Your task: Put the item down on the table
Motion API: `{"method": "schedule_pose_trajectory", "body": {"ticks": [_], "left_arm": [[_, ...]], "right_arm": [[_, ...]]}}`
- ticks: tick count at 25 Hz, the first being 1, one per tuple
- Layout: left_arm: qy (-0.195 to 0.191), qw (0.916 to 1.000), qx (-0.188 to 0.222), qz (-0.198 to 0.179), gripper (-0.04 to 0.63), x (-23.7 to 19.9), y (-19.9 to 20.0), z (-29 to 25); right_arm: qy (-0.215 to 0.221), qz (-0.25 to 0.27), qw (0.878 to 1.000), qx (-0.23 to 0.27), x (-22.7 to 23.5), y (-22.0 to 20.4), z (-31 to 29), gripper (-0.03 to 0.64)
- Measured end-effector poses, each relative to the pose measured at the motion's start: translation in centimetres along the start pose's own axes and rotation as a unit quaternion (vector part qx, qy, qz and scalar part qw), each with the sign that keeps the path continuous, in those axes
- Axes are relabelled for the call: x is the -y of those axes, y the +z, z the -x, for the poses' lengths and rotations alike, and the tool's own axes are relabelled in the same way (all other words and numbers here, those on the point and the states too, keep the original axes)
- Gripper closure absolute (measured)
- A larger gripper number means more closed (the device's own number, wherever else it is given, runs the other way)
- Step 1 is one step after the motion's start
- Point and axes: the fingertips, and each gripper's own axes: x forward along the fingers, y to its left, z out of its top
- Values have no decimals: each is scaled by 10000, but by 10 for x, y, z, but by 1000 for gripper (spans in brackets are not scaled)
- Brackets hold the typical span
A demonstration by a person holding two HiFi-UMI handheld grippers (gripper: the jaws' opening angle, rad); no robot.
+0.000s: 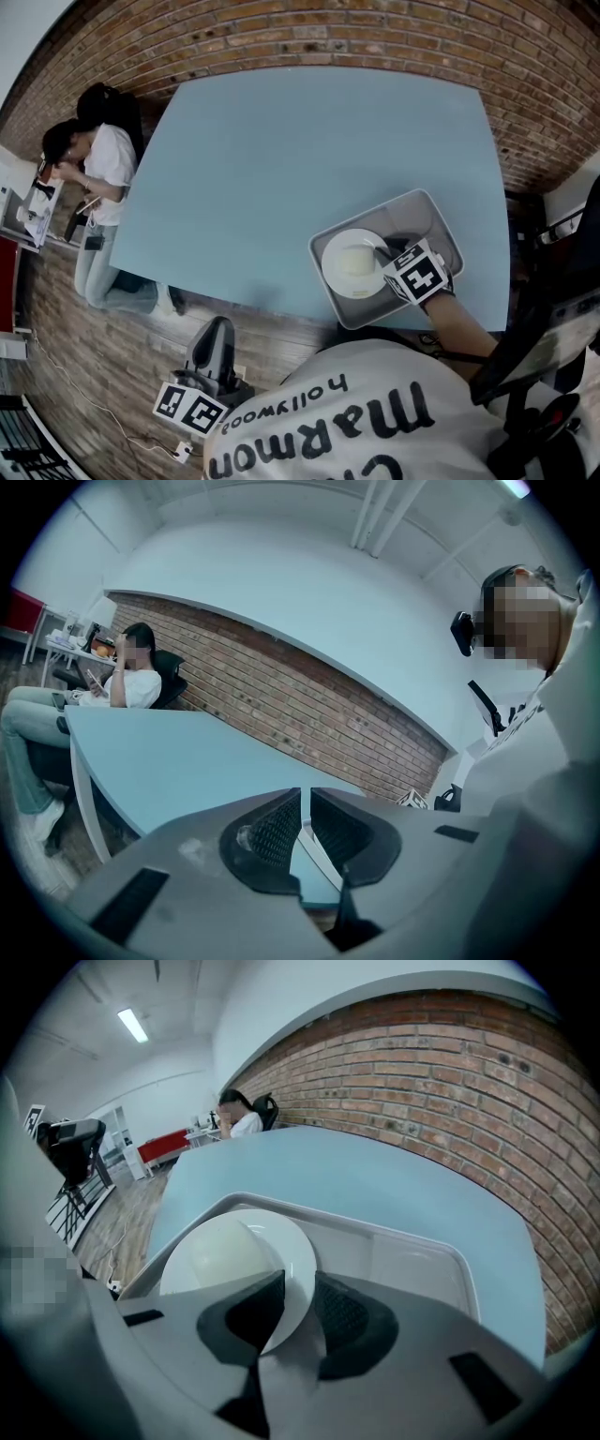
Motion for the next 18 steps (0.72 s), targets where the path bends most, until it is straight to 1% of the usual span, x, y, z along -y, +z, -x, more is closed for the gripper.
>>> {"method": "schedule_pose_trajectory", "body": {"ticks": [5, 8, 11, 14, 16, 18], "left_arm": [[-41, 10000, -46, 20, 558, 3, -3, -5], [-58, 10000, -43, 21, 558, 5, -2, -8], [-119, 9999, -106, 8, 558, 7, -5, -13], [-235, 9994, -256, 4, 558, 8, -10, -18], [-352, 9988, -339, -12, 558, 6, -10, -24], [-518, 9978, -408, -23, 558, 5, -9, -33]], "right_arm": [[233, 417, 9974, -539, -1, 0, -2, 529], [210, 559, 9963, -611, -3, 0, -2, 529], [61, 512, 9977, -430, -2, 1, 1, 529], [13, 268, 9996, -132, -2, 7, 8, 529], [110, 26, 9996, 272, -5, 16, 15, 529], [270, -201, 9958, 852, -10, 27, 26, 529]]}}
